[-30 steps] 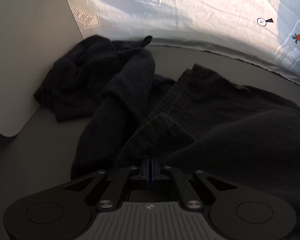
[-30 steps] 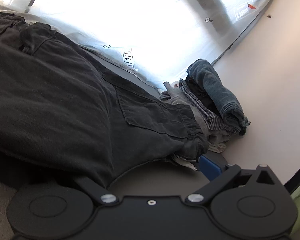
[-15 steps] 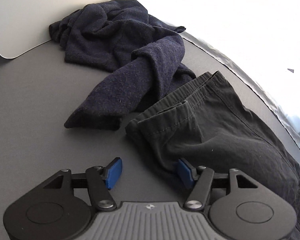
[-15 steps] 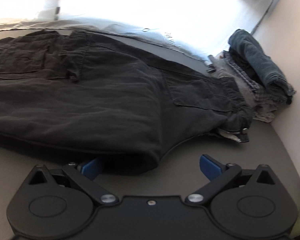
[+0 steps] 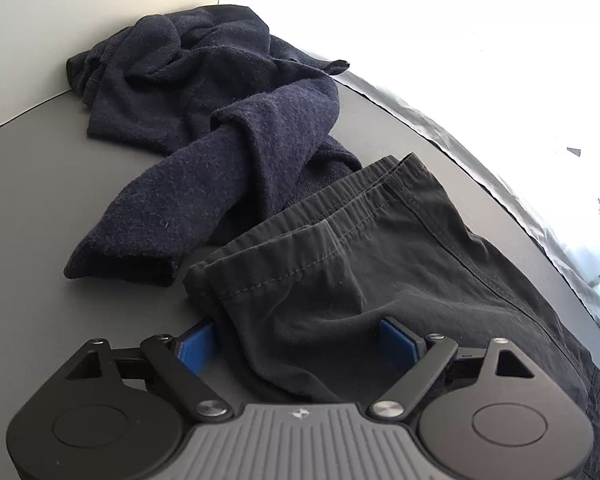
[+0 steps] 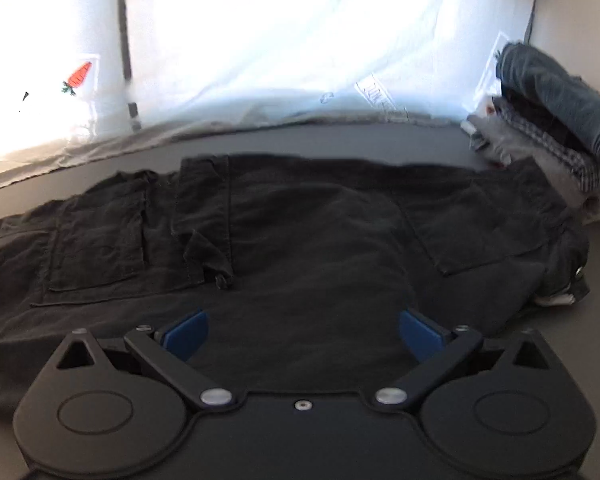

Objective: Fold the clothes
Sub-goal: 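Lift the trouser hem with the left gripper while the right gripper hovers over the trousers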

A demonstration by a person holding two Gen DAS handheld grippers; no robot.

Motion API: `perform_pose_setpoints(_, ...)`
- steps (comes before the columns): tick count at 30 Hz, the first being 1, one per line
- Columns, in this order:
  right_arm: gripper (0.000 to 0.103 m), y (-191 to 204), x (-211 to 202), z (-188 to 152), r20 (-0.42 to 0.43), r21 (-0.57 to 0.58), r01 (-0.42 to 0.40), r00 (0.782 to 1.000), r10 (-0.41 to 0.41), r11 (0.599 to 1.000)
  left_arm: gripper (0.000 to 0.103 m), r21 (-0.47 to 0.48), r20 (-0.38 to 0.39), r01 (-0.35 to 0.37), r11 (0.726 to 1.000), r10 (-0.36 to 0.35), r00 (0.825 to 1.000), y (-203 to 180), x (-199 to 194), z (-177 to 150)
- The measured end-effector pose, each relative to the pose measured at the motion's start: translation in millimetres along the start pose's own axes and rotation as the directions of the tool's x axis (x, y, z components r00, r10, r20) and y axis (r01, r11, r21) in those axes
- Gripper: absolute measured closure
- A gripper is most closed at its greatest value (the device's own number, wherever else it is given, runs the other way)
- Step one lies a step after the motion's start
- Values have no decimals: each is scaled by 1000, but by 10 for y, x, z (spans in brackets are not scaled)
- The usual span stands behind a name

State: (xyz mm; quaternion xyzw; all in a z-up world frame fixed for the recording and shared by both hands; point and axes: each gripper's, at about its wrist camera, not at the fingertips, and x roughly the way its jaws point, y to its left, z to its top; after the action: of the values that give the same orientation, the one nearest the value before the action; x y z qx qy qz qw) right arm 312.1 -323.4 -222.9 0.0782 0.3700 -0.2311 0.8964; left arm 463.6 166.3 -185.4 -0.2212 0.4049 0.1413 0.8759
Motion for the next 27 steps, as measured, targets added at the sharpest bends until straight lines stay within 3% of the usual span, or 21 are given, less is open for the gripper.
perform_pose_setpoints(1, 0, 2, 96, -46, -28, 8, 7, 1000, -7, 1000, 30, 4, 10, -8, 1000, 8, 1000, -5, -7, -8)
perform_pose_setpoints(3, 0, 21, 249, -153, -62, 5, 14, 998, -14, 1000, 58, 8, 17, 4, 1000, -4, 1000, 8, -24, -5)
perform_pose_setpoints(4, 0, 18, 248, -214, -31, 3, 9, 999, -9, 1000, 63, -5, 23, 23, 1000, -23, 999, 26, -42, 5)
perform_pose_setpoints(7, 0, -11, 226, -384, 66, 0, -9, 998, 9, 1000, 90, -9, 46, 30, 1000, -29, 999, -13, -127, 66)
perform_pose_setpoints(11, 0, -25, 220, -434, 105, 4, -14, 994, 14, 1000, 92, 78, 117, 79, 994, -88, 989, -260, -388, 168)
perform_pose_setpoints(14, 0, -27, 218, -430, 109, 4, -14, 994, 13, 1000, 92, 198, 204, 154, 968, -195, 959, -609, -739, 217)
perform_pose_setpoints(16, 0, -27, 218, -430, 109, 5, -14, 994, 13, 1000, 92, 297, 234, 235, 926, -310, 922, -902, -979, 189)
perform_pose_setpoints(19, 0, -29, 214, -442, 110, 5, -14, 994, 13, 1000, 92, 437, 168, 384, 813, -494, 853, -1398, -1228, 14)
perform_pose_setpoints(22, 0, -26, 213, -442, 110, 5, -13, 994, 13, 1000, 91, 522, -22, 523, 673, -603, 798, -1865, -1225, -334)
perform_pose_setpoints(24, 0, -25, 212, -442, 110, 6, -13, 994, 12, 1000, 86, 593, -181, 560, 579, -582, 793, -2170, -1065, -698)
perform_pose_setpoints(25, 0, -25, 212, -443, 110, 6, -13, 994, 12, 1000, 86, 614, -242, 561, 555, -544, 803, -2263, -946, -884)
perform_pose_setpoints(27, 0, -26, 211, -445, 110, 6, -14, 994, 13, 1000, 85, 644, -335, 538, 544, -432, 838, -2322, -720, -1135)
